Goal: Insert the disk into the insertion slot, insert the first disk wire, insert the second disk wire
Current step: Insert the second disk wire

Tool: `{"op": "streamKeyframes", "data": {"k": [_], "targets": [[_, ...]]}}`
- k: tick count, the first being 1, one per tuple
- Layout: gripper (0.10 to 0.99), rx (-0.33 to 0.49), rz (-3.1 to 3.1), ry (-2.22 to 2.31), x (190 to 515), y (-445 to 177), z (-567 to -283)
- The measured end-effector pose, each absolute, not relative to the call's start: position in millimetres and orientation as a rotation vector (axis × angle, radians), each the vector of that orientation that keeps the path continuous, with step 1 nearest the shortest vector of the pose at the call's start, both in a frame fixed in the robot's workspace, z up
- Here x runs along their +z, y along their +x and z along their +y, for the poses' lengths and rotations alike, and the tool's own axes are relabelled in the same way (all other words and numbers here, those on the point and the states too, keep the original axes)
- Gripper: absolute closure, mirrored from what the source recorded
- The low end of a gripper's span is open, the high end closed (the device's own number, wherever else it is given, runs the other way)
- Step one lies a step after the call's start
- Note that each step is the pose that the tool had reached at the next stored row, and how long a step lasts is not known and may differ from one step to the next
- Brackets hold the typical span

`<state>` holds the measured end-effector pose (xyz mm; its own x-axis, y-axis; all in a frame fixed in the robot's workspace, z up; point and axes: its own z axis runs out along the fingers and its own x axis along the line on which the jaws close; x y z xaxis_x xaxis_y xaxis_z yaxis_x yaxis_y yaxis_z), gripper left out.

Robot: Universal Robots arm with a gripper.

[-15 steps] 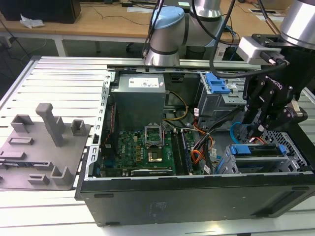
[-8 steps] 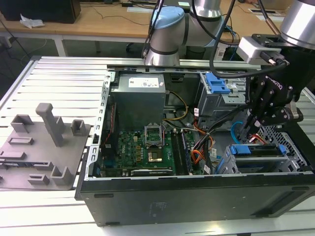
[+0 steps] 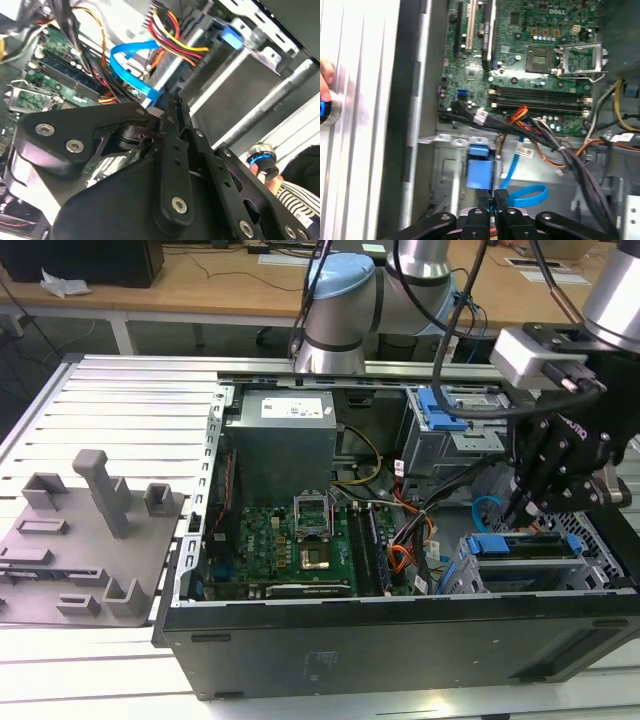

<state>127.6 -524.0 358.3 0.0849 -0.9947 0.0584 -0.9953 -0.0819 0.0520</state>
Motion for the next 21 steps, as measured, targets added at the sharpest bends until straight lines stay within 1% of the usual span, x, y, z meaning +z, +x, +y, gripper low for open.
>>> {"op": "streamKeyframes", "data": {"k": [4,21], "targets": [[0.925,-0.056,-2.107,2.288,356.9,127.6,-531.1],[0.925,-0.062,-2.16,2.241,343.6,147.3,-537.3]]}}
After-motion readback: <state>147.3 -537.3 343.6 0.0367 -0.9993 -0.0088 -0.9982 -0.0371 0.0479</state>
